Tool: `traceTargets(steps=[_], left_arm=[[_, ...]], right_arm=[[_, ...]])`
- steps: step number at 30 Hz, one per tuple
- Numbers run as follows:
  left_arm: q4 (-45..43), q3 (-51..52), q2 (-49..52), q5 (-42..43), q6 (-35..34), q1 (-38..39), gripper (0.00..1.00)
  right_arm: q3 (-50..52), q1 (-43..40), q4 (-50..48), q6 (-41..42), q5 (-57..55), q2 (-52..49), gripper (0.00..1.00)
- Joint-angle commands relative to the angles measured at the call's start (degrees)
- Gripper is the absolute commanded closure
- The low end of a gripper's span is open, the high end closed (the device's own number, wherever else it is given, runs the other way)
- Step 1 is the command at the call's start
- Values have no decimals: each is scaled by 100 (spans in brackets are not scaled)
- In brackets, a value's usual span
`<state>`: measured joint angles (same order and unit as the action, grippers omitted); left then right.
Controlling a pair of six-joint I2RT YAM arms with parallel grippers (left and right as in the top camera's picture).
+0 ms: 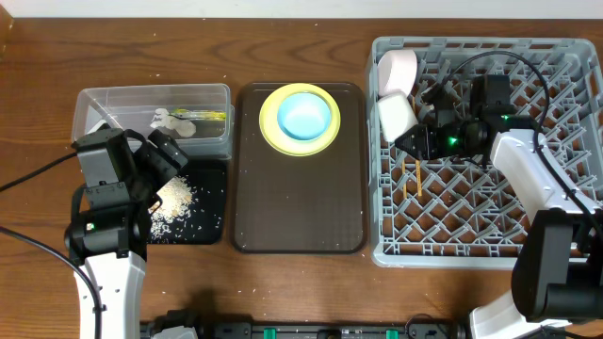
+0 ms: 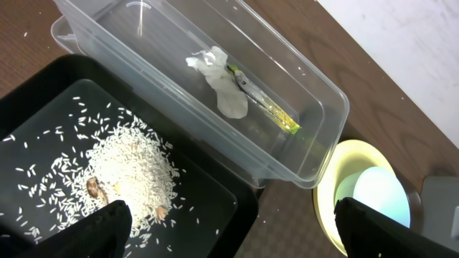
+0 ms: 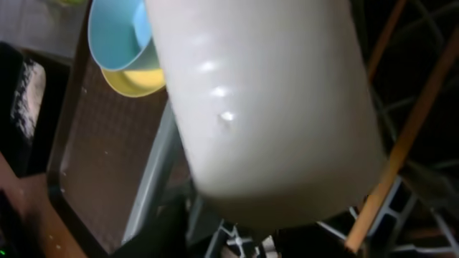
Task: Sort waste into correct bins and load items into the dishwasher rack
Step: 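Lower the white cup into the rack and open the right gripper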
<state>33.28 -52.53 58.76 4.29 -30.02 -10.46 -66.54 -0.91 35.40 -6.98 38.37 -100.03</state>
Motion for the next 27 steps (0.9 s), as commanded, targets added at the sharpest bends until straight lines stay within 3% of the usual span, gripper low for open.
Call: traceTargets(steps=[1, 10, 17, 21, 27], left_arm=[[15, -122, 7, -28, 13, -31, 6], [15, -122, 7, -28, 13, -31, 7], [15, -122, 7, -28, 13, -31, 7], [15, -122, 7, -28, 13, -28, 7], [15, -122, 7, -28, 13, -31, 7]], right_arm=[[20, -157, 50, -59, -205, 313, 55], [20, -133, 149, -37, -1023, 1320, 53], [20, 109, 146, -37, -1163, 1808, 64], [22, 411, 153, -37, -1209, 1823, 66], [22, 1235, 142, -37, -2201, 1823, 67]])
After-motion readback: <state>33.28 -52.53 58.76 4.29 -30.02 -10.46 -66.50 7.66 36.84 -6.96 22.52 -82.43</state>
